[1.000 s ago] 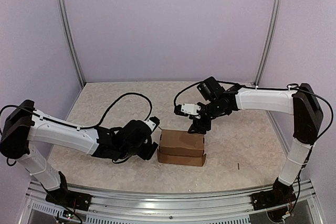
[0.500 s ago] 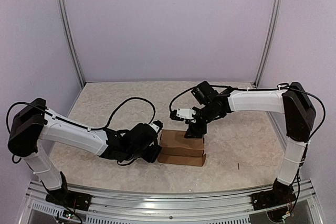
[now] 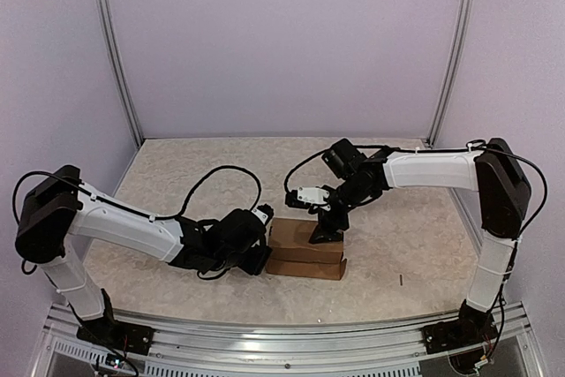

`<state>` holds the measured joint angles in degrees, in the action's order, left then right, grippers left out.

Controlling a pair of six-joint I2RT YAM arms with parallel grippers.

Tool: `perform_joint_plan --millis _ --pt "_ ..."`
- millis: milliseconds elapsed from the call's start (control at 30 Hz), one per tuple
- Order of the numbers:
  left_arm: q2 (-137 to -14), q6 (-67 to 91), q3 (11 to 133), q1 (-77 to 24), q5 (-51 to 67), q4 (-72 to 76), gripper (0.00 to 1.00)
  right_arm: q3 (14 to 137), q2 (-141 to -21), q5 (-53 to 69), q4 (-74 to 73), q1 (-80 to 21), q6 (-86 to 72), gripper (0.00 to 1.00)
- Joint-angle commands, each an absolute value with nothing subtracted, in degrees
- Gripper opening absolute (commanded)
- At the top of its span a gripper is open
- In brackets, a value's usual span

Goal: Fold the paper box

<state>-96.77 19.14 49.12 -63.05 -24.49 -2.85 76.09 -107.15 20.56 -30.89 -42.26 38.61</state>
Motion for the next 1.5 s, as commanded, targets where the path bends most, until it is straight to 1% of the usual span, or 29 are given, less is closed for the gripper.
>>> perform_joint_plan --millis 0,200,433,900,1067,1133,1200,1467 --pt "-98.9 19.9 49.3 -62.6 -25.1 -3.0 0.68 76.1 -109.4 21.1 -33.4 -42.8 39.0 0.94" --pt "-99.7 20.9 48.8 -61.5 -25.3 -2.4 0.67 75.7 -110.1 20.8 -33.0 -42.8 38.5 0.94" --pt "-99.8 22.5 48.0 -60.6 -26.0 -1.4 0.67 75.5 -111.4 21.5 -33.7 -42.8 38.9 0.9" --pt "-97.6 19.0 41.0 -58.8 -22.2 10.9 0.65 79.8 -111.6 27.3 -40.2 -42.7 40.3 0.95" --pt "-95.8 17.3 38.2 -59.0 -20.9 14.7 0.65 81.7 -113.1 26.2 -42.0 -42.8 39.6 0.95" --pt "-95.1 17.0 37.2 -59.2 -20.9 15.7 0.65 81.9 -113.2 25.7 -42.1 -42.8 38.4 0.99" --pt "-94.4 16.2 35.8 -59.6 -20.8 17.6 0.65 81.8 -112.3 25.2 -41.2 -42.8 36.9 1.0" --pt "-91.7 15.0 32.7 -61.0 -21.9 20.5 0.65 73.4 -104.4 13.3 -29.3 -45.6 30.5 1.0"
